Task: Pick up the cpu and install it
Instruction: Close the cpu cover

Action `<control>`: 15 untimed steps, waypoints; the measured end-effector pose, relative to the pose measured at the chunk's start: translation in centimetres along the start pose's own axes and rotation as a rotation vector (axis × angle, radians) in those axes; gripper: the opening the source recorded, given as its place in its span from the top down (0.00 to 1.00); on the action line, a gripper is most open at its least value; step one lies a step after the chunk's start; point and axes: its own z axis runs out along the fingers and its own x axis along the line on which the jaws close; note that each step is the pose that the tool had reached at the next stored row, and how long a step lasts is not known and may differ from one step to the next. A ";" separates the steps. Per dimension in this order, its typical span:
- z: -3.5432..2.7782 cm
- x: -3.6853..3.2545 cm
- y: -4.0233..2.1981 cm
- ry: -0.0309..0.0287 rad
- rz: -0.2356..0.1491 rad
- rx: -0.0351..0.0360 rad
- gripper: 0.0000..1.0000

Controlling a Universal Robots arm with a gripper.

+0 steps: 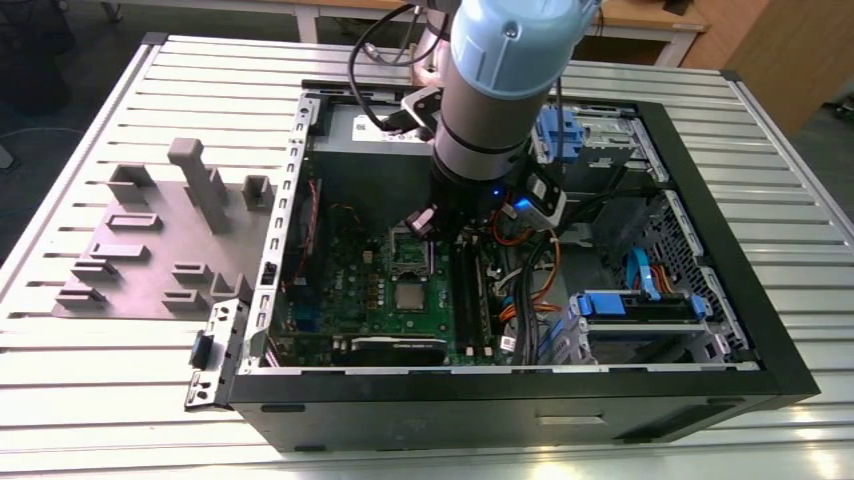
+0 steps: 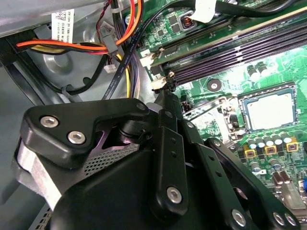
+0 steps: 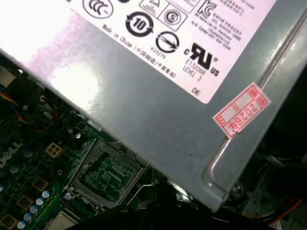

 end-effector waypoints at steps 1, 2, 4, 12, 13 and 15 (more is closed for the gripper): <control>0.05 -0.03 0.04 0.0000 0.000 0.0000 0.89; 0.12 -0.05 0.07 -0.0002 0.000 -0.0001 0.89; 0.20 -0.06 0.09 -0.0001 0.000 0.0000 0.89; 0.46 0.14 0.20 0.0000 0.000 -0.0001 0.89; 0.47 0.15 0.20 -0.0002 0.000 -0.0003 0.89; 0.49 0.17 0.22 -0.0009 0.000 -0.0012 0.89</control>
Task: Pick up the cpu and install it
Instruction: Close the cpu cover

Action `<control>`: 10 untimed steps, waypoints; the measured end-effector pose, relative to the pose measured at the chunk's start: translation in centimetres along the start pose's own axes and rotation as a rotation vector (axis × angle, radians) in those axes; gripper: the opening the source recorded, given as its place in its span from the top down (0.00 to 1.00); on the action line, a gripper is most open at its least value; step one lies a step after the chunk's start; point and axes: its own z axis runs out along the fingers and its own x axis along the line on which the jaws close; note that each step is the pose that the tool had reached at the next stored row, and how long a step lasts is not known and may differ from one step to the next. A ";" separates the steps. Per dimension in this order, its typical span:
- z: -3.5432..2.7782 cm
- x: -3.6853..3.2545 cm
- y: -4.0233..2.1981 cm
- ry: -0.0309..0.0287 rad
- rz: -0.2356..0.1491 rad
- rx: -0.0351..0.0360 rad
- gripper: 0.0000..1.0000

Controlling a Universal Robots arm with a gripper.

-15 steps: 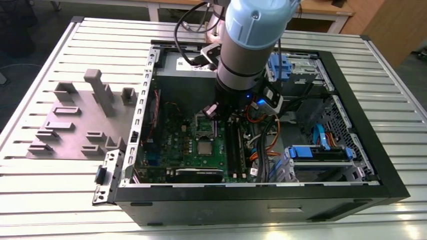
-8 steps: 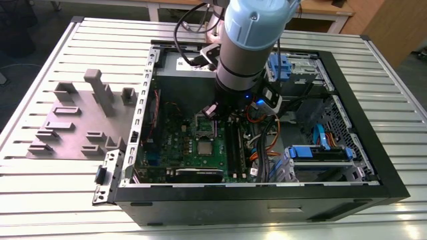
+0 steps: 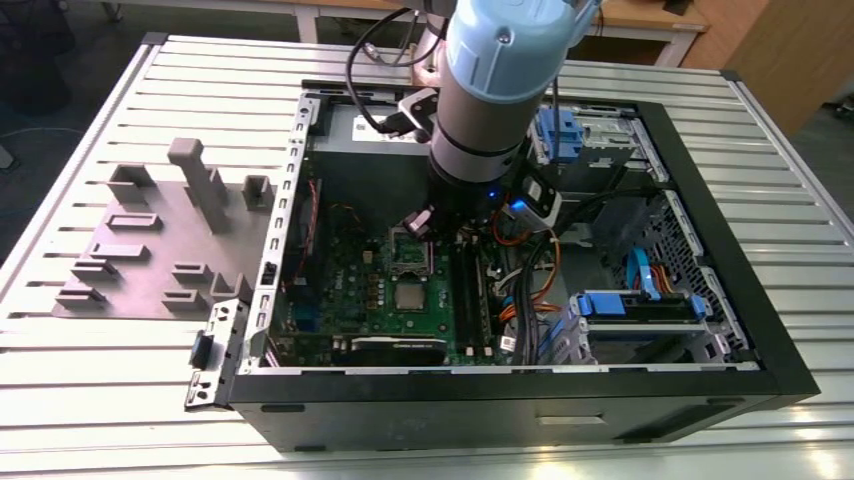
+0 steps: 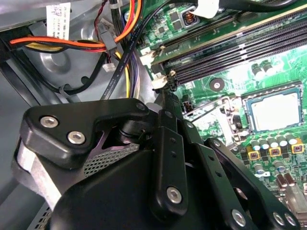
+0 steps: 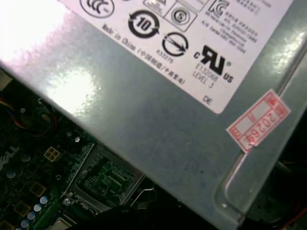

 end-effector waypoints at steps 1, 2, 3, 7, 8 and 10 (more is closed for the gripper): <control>0.00 0.01 0.01 -0.0006 0.000 -0.0007 0.89; 0.01 0.03 0.02 -0.0009 0.000 -0.0012 0.89; 0.00 0.05 0.03 -0.0013 0.000 -0.0017 0.89; -0.07 0.14 0.12 -0.0028 0.000 -0.0039 0.89; -0.12 0.17 0.14 -0.0027 0.000 -0.0039 0.89; -0.26 0.20 0.20 -0.0028 0.000 -0.0039 0.89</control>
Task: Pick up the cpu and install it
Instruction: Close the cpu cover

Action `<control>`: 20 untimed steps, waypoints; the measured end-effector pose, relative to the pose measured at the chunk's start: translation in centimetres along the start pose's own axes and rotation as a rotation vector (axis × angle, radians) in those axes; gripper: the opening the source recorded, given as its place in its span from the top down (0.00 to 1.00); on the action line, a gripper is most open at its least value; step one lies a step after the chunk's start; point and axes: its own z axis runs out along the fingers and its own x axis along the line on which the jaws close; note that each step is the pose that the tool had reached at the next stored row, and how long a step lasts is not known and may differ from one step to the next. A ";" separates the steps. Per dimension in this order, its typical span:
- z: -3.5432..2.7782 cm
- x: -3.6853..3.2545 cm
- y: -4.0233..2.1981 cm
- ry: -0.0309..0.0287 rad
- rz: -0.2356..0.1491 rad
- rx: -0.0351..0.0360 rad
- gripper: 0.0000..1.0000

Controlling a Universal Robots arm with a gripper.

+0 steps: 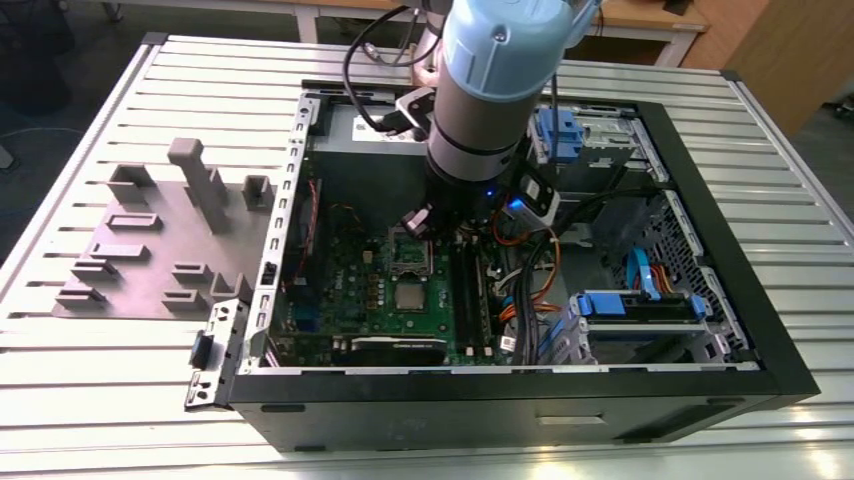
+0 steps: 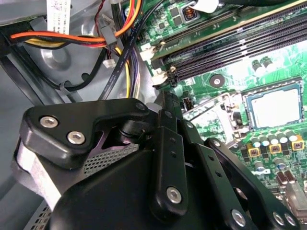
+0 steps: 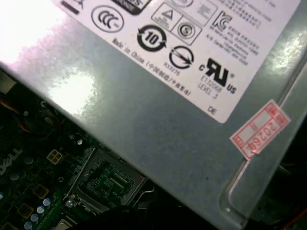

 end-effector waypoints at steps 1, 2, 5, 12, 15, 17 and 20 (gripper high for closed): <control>-0.04 0.01 0.02 -0.0001 0.000 -0.0001 0.89; -0.05 0.02 0.03 -0.0003 0.000 -0.0003 0.89; -0.16 0.05 0.07 0.0001 0.000 0.0000 0.89; -0.38 0.09 0.16 -0.0004 0.000 -0.0004 0.89; -0.40 0.10 0.17 0.0006 0.000 0.0008 0.89; -0.42 0.11 0.17 0.0022 0.000 0.0029 0.89; -0.44 0.11 0.18 0.0030 0.000 0.0042 0.89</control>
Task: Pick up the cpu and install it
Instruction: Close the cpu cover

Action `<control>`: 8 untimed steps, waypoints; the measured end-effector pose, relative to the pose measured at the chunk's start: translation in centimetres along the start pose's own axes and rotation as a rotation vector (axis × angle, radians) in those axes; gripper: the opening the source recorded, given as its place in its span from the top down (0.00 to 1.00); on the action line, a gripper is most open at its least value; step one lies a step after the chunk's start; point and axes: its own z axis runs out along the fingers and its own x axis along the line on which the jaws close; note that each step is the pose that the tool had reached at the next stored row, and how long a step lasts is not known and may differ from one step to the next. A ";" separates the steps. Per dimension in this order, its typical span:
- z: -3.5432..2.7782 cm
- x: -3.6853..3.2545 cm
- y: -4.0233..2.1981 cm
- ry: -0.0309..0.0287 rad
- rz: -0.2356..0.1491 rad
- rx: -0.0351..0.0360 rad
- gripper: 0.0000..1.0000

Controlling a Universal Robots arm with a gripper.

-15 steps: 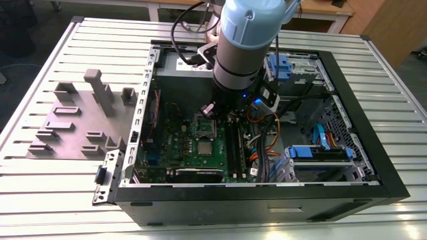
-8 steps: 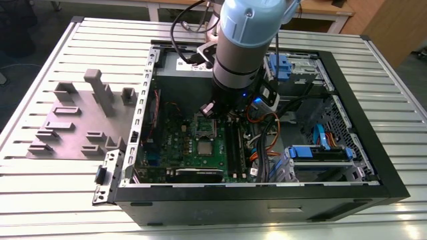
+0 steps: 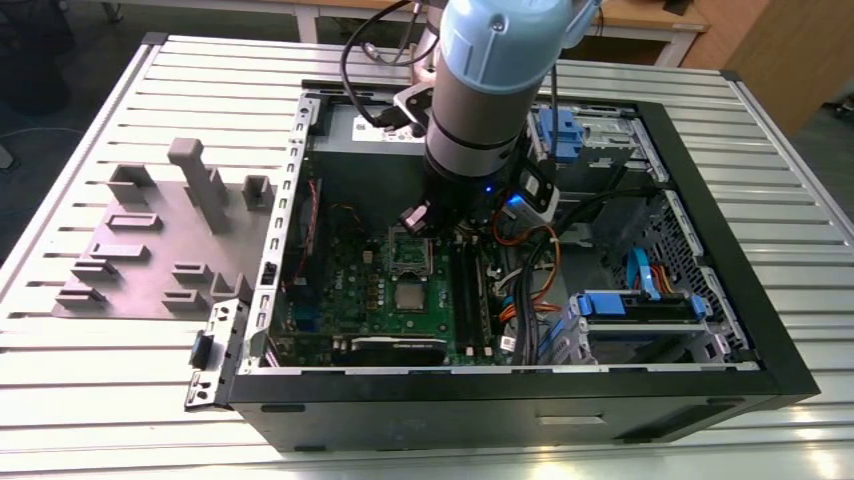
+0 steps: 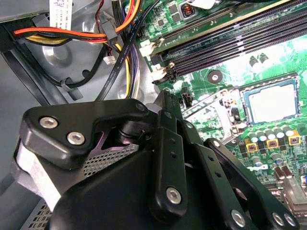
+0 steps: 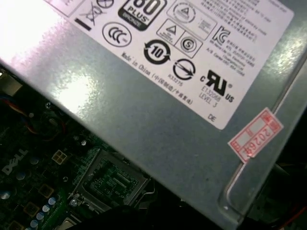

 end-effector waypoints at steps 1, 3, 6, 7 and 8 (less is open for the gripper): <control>-0.02 0.00 0.00 0.0003 0.000 0.0004 0.89; -0.06 0.00 0.02 0.0008 0.000 0.0012 0.89; -0.15 0.01 0.05 0.0018 0.000 0.0026 0.89; -0.18 0.01 0.06 0.0024 0.000 0.0035 0.89; -0.21 0.02 0.07 0.0031 0.000 0.0045 0.89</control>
